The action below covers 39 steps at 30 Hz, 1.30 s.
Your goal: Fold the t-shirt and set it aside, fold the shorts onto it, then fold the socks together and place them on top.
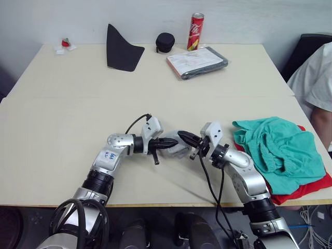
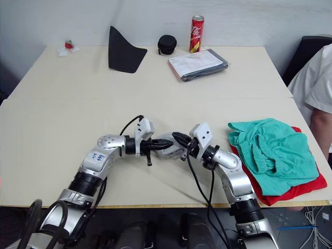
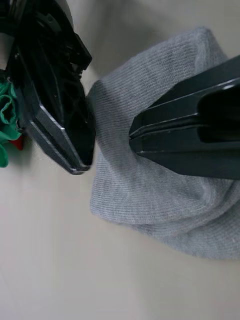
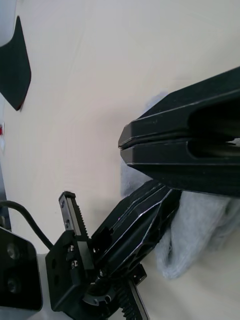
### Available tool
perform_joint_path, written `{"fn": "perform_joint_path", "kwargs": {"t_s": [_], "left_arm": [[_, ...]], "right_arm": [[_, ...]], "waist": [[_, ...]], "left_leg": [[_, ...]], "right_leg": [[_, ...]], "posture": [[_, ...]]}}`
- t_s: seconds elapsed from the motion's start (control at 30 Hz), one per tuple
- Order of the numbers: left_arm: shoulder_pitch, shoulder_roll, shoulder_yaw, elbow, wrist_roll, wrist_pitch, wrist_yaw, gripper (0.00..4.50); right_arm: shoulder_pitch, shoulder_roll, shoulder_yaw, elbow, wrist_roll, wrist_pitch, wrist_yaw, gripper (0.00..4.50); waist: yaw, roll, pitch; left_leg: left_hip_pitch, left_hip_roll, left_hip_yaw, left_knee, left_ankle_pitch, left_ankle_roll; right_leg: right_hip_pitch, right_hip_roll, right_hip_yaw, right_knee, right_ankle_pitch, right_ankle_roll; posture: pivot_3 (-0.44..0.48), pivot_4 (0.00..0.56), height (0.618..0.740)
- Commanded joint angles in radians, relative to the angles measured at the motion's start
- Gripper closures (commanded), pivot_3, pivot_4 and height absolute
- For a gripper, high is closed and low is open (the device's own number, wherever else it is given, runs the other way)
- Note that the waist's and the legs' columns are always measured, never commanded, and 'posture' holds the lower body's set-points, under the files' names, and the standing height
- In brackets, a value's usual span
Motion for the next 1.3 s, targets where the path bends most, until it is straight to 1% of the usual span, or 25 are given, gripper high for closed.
{"fn": "perform_joint_path", "kwargs": {"t_s": [0.03,0.1,0.23,0.3,0.4,0.5,0.6,0.67,0.77,0.9,1.0,1.07,1.1,1.13,1.2,1.27,1.3], "left_arm": [[0.027,0.001,-0.01,0.04,0.037,-0.02,0.02,4.5],[0.033,0.0,-0.004,0.046,0.034,-0.032,0.021,4.5],[0.043,0.002,0.004,0.06,0.031,-0.063,0.017,4.5],[0.05,0.006,0.01,0.065,0.029,-0.075,0.015,4.5],[0.062,0.011,0.019,0.056,0.02,-0.103,0.0,4.5],[0.071,0.011,0.045,0.02,-0.019,-0.13,-0.038,4.5],[0.06,0.005,0.062,0.005,-0.03,-0.134,-0.036,4.5],[0.049,0.006,0.055,0.004,-0.024,-0.134,-0.039,4.5],[0.046,0.0,0.048,0.019,-0.005,-0.126,-0.013,4.5],[0.066,0.004,0.018,0.028,0.029,-0.146,-0.012,4.5],[0.079,0.007,0.017,0.022,0.031,-0.156,-0.014,4.5],[0.083,0.007,0.021,0.025,0.029,-0.168,-0.015,4.5],[0.084,0.008,0.02,0.031,0.033,-0.186,-0.019,4.5],[0.085,0.008,0.02,0.036,0.035,-0.198,-0.02,4.5],[0.087,0.005,0.023,0.045,0.035,-0.222,-0.019,4.5],[0.088,0.004,0.027,0.051,0.034,-0.238,-0.021,4.5],[0.09,0.004,0.029,0.054,0.034,-0.25,-0.023,4.5]], "right_arm": [[-0.012,-0.005,0.03,0.034,-0.054,-0.012,-0.003,4.49],[-0.02,-0.007,0.024,0.095,-0.083,-0.033,-0.021,4.49],[-0.028,-0.018,-0.039,0.196,-0.074,-0.078,-0.036,4.49],[-0.018,-0.04,-0.065,0.197,-0.062,-0.095,-0.021,4.49],[-0.015,-0.04,-0.106,0.132,0.001,-0.064,-0.003,4.49],[-0.032,-0.024,-0.097,0.047,0.037,-0.028,0.017,4.49],[-0.05,0.003,-0.066,0.029,0.022,-0.011,0.007,4.49],[-0.061,0.021,-0.039,0.057,-0.009,-0.022,-0.001,4.49],[-0.077,0.042,-0.005,0.145,-0.07,-0.066,-0.019,4.49],[-0.086,0.044,-0.033,0.247,-0.089,-0.105,-0.044,4.49],[-0.062,0.015,-0.056,0.225,-0.047,-0.103,0.01,4.49],[-0.038,0.009,-0.098,0.125,0.082,-0.017,0.077,4.49],[-0.033,-0.004,-0.127,0.073,0.156,0.07,0.094,4.49],[-0.035,-0.031,-0.139,0.036,0.203,0.16,0.115,4.33],[-0.055,-0.083,-0.152,0.015,0.236,0.275,0.128,3.97],[-0.095,-0.135,-0.15,0.028,0.249,0.394,0.129,3.31],[-0.124,-0.16,-0.146,0.045,0.256,0.457,0.134,2.9]], "waist": [[0.0,0.0,0.0],[-0.001,0.0,0.0],[-0.001,0.0,0.0],[-0.001,0.0,0.0],[0.0,0.0,0.0],[-0.006,0.0,0.0],[-0.005,0.0,0.0],[-0.003,0.0,0.0],[-0.002,0.0,0.0],[-0.002,0.0,0.0],[-0.001,0.0,0.0],[0.0,0.0,0.0],[0.0,0.0,0.0],[0.0,0.0,0.0],[-0.001,0.001,0.0],[-0.002,0.001,0.0],[-0.002,0.001,0.0]], "left_leg": [[0.0,0.0,0.0,0.0,0.0,0.0],[0.001,0.0,0.0,0.0,0.0,0.0],[0.003,0.0,0.0,0.0,0.0,0.0],[0.004,0.0,0.0,0.0,0.0,0.0],[0.003,0.0,0.0,0.0,0.0,0.0],[0.003,0.001,0.0,0.0,0.0,0.0],[0.003,0.001,0.0,-0.001,0.0,-0.001],[0.003,0.001,0.0,-0.001,0.001,-0.001],[0.002,0.0,0.0,0.0,0.0,-0.001],[0.002,0.0,0.0,0.001,0.0,0.0],[0.003,0.0,0.0,0.001,0.0,0.0],[0.003,0.0,0.0,0.001,0.0,0.0],[0.002,0.0,0.0,0.001,0.0,0.0],[0.003,0.0,-0.001,0.001,0.0,0.0],[0.002,0.0,-0.001,0.001,0.0,0.001],[0.002,0.0,-0.001,0.001,-0.001,0.003],[0.002,0.0,-0.001,0.001,-0.003,0.005]], "right_leg": [[0.0,0.0,0.0,0.0,0.0,0.0],[0.001,0.0,0.0,0.001,0.0,0.0],[0.003,0.0,0.0,0.001,0.0,0.0],[0.003,0.0,0.0,0.001,0.0,0.0],[0.003,0.0,0.0,0.001,0.0,0.0],[0.002,0.0,0.0,0.001,0.0,0.0],[0.001,0.001,0.0,0.002,0.0,0.0],[0.001,0.0,0.0,0.002,0.0,0.0],[0.001,0.0,0.0,0.001,0.0,0.0],[0.002,-0.001,0.0,0.001,0.0,0.0],[0.002,-0.001,0.0,0.001,0.0,0.0],[0.002,-0.001,0.0,0.001,0.0,0.0],[0.002,-0.001,0.0,0.001,0.0,0.0],[0.002,-0.001,0.0,0.001,0.0,0.0],[0.002,-0.001,0.0,0.001,0.0,0.0],[0.002,-0.001,0.0,0.001,0.0,0.0],[0.002,-0.001,0.0,0.001,0.0,0.0]], "posture": [[0.0,0.15,0.74],[0.0,0.15,0.74],[0.0,0.15,0.74],[0.0,0.15,0.74],[0.0,0.15,0.74],[0.0,0.15,0.74],[0.0,0.15,0.74],[0.0,0.15,0.74],[0.0,0.15,0.74],[0.0,0.15,0.74],[0.0,0.15,0.74],[0.0,0.15,0.74],[0.0,0.15,0.74],[0.0,0.15,0.74],[0.0,0.15,0.74],[0.0,0.15,0.74],[0.0,0.15,0.74]]}}
